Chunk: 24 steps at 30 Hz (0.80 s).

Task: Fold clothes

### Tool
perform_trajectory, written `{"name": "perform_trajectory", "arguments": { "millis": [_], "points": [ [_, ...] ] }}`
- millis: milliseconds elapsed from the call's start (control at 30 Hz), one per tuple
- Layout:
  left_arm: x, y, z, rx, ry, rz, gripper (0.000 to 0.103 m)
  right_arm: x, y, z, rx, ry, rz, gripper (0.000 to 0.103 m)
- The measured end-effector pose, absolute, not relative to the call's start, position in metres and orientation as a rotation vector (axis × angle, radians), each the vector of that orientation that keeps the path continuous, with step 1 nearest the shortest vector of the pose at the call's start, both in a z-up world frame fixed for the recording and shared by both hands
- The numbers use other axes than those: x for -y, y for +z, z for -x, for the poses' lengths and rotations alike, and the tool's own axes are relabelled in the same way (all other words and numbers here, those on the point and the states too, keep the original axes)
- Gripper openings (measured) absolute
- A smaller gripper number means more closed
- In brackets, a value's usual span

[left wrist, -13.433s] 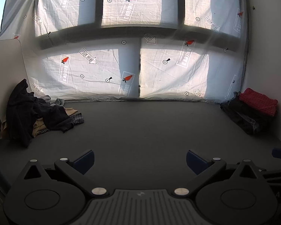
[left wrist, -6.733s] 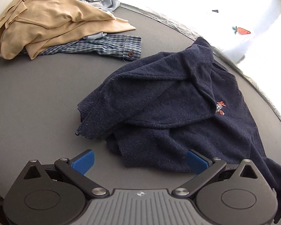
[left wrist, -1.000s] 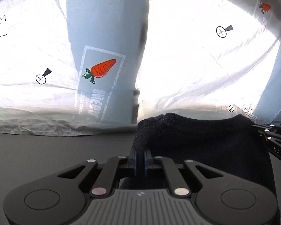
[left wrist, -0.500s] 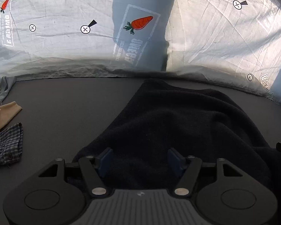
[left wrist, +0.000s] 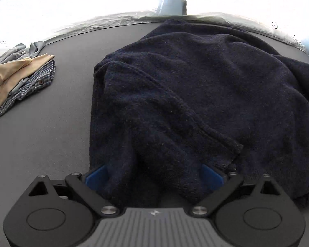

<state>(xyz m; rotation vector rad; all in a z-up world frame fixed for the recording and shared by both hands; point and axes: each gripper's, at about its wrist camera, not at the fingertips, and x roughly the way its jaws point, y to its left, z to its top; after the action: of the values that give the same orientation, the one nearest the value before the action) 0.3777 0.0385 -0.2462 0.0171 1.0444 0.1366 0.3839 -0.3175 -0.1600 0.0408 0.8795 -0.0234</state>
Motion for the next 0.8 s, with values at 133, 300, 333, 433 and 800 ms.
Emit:
{"name": "perform_trajectory", "arguments": {
  "millis": [133,300,333,433,800],
  "points": [
    [-0.054,-0.251,-0.383,-1.084,0.130,0.092,0.103,0.327,-0.171,-0.391,-0.892,-0.056,-0.047,0.060],
    [-0.052,-0.255,-0.383,-1.067,0.116,0.074,0.103,0.327,-0.195,-0.398,-0.991,0.012,-0.147,0.057],
    [-0.051,-0.255,-0.381,-1.058,0.114,0.072,0.103,0.327,-0.198,-0.398,-0.993,0.022,-0.160,0.057],
    [-0.052,-0.255,-0.379,-1.042,0.110,0.070,0.103,0.324,-0.196,-0.399,-0.977,0.039,-0.107,0.006],
    [-0.053,-0.255,-0.381,-1.042,0.103,0.068,0.103,0.297,-0.137,-0.412,-0.342,-0.364,0.820,0.006]
  ]
}}
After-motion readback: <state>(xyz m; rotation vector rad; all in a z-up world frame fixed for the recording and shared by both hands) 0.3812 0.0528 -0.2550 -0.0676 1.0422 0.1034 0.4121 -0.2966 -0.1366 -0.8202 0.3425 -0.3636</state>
